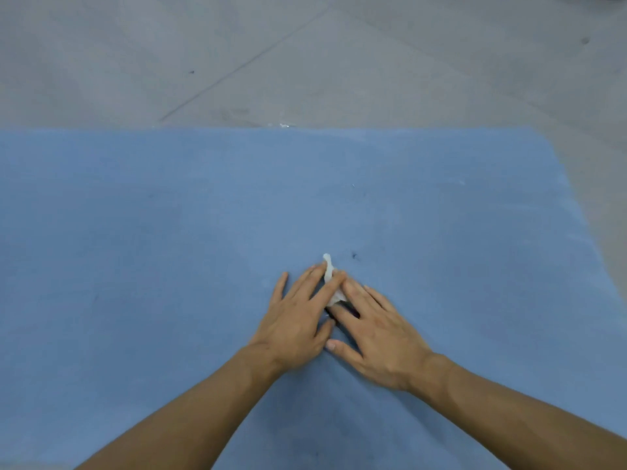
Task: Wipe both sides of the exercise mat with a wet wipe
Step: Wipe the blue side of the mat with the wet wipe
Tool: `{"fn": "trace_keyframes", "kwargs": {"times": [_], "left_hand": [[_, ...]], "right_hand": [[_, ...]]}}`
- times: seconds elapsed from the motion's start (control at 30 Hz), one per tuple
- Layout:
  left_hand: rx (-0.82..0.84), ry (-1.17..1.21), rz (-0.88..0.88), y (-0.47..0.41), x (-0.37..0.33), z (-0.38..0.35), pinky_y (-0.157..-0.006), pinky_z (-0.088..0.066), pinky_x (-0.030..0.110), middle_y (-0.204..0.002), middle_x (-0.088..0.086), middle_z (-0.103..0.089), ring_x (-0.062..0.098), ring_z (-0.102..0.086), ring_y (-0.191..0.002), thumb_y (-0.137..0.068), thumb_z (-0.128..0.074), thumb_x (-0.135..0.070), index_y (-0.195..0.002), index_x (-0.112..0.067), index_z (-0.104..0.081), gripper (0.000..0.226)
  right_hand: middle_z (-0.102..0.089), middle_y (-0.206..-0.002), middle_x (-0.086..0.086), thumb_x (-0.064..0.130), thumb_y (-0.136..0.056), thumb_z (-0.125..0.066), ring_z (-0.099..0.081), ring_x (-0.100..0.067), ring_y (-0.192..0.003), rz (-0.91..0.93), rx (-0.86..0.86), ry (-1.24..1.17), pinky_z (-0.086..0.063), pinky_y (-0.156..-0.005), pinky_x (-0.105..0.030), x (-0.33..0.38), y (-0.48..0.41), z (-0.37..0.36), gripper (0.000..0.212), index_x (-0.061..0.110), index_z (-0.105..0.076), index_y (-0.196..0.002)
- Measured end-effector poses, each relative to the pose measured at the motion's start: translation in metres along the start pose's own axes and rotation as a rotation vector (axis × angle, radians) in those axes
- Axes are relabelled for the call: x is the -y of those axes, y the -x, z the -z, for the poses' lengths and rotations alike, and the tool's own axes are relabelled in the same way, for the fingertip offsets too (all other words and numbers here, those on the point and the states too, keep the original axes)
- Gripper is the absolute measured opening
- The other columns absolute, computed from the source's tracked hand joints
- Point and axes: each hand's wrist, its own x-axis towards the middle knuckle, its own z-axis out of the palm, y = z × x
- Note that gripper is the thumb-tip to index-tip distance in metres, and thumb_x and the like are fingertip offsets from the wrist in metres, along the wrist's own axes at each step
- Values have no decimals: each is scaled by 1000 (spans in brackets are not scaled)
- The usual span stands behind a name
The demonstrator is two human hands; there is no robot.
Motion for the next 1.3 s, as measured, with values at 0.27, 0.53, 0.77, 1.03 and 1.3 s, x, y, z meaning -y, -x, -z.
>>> {"fn": "trace_keyframes", "kwargs": {"times": [0.27, 0.53, 0.77, 1.03, 1.3], "left_hand": [[-215, 297, 38, -13, -17, 8, -123, -27, 35, -155, -16, -44, -1, -35, -143, -99, -62, -38, -151, -24, -49, 56], [-251, 833, 247, -25, -45, 35, -97, -50, 26, -108, -14, -70, 2, -66, -108, -98, -71, -32, -105, -25, -73, 11], [-109, 1130, 386, -25, -58, 48, -75, -57, 21, -109, -1, -73, 9, -73, -91, -95, -75, -25, -118, -21, -67, 25], [36, 1202, 543, -19, -51, 48, -72, -52, 31, -86, 7, -68, 20, -64, -79, -99, -67, -18, -86, -13, -66, 14], [-422, 854, 731, -4, -2, 43, -72, -46, 30, -89, -3, -60, 16, -55, -81, -104, -55, -24, -91, -15, -56, 17]], "right_hand": [[-44, -157, 12, 23, -101, -52, -42, -6, -142, 5, -194, -279, -38, -113, -24, -10, 9, 29, 49, 22, -48, -150], [-75, -89, 4, 17, -96, -70, -72, -21, -89, -574, -387, -1045, -61, -81, -41, 5, -13, 58, 12, 25, -73, -87], [-73, -118, -1, -10, -91, -52, -75, -15, -99, -627, -303, -1275, -63, -78, -31, 2, -12, 70, 47, 26, -73, -112], [-70, -113, 3, -19, -86, -44, -69, -14, -87, -599, -306, -1163, -60, -73, -27, -10, -6, 65, 65, 28, -68, -123], [-68, -98, 5, -7, -90, -49, -63, -20, -74, -716, -297, -796, -47, -59, -20, -38, 5, 42, 52, 32, -62, -121]]}}
